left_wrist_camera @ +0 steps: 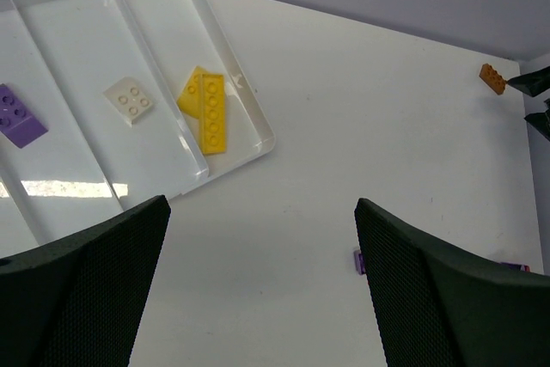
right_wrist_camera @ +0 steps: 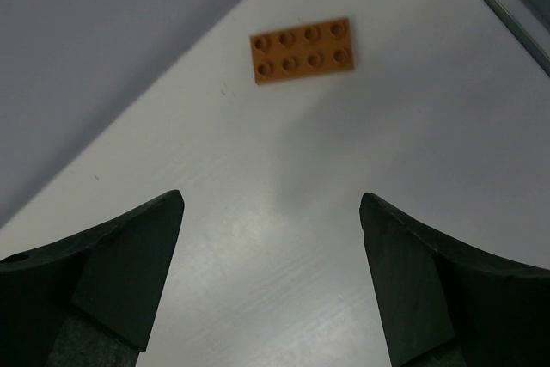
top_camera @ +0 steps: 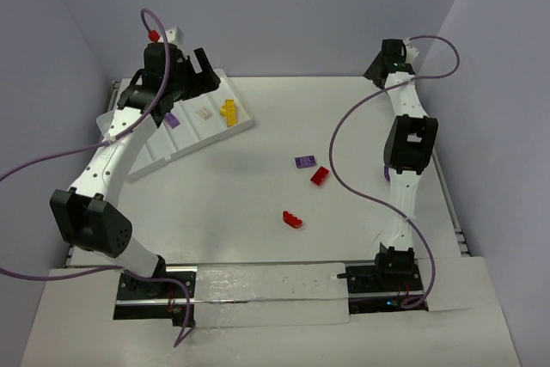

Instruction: Sort the legos into containers by color

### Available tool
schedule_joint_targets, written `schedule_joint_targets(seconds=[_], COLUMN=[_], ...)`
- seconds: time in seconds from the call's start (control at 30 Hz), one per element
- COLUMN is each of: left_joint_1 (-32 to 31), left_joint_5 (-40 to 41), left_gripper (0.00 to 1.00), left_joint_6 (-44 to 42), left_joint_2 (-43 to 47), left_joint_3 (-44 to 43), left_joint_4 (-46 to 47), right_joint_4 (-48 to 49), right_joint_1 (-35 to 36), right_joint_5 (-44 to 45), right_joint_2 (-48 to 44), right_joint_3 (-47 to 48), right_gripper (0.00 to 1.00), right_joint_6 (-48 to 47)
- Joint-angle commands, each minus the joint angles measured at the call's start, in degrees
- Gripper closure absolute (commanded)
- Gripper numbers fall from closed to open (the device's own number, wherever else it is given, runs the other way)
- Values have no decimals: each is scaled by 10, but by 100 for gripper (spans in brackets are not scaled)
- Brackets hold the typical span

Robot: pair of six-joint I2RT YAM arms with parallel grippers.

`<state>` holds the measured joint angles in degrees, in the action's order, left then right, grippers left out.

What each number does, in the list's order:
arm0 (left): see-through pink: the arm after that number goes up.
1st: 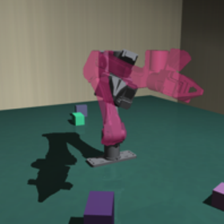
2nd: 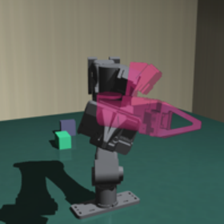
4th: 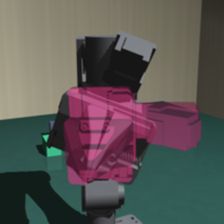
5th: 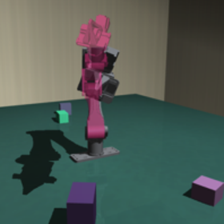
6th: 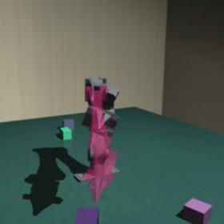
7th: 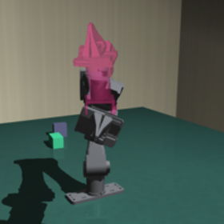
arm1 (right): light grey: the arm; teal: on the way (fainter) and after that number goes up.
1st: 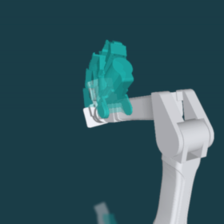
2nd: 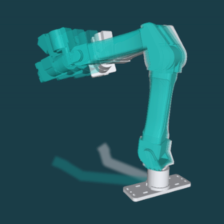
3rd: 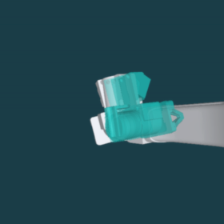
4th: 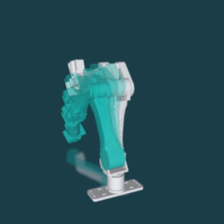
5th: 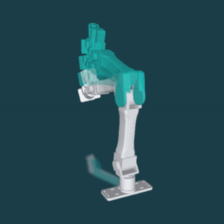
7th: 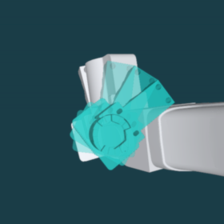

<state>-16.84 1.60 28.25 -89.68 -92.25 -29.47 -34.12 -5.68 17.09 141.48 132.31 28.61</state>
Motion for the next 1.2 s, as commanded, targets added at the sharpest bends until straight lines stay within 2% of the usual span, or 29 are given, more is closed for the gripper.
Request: schedule_joint_targets(seconds=[0.0,0.43,0.67,0.87,1.17], left_joint_1=[-2,-2,-2,-2,-2], left_joint_5=[32,71,76,62,50], left_gripper=[4,4,3,3,3], left_joint_6=[-3,-9,-14,-17,-24], left_joint_2=[20,-9,-13,-57,-69], left_joint_3=[7,-8,16,-24,-41], left_joint_4=[36,32,65,41,42], right_joint_4=[99,226,264,242,201], right_joint_1=[-6,-14,-15,-25,-41], right_joint_5=[-5,-10,-2,-4,-19], right_joint_2=[40,97,118,133,142], right_joint_3=[62,79,97,114,117], right_gripper=[10,12,13,16,19], right_joint_6=[25,98,106,148,204])
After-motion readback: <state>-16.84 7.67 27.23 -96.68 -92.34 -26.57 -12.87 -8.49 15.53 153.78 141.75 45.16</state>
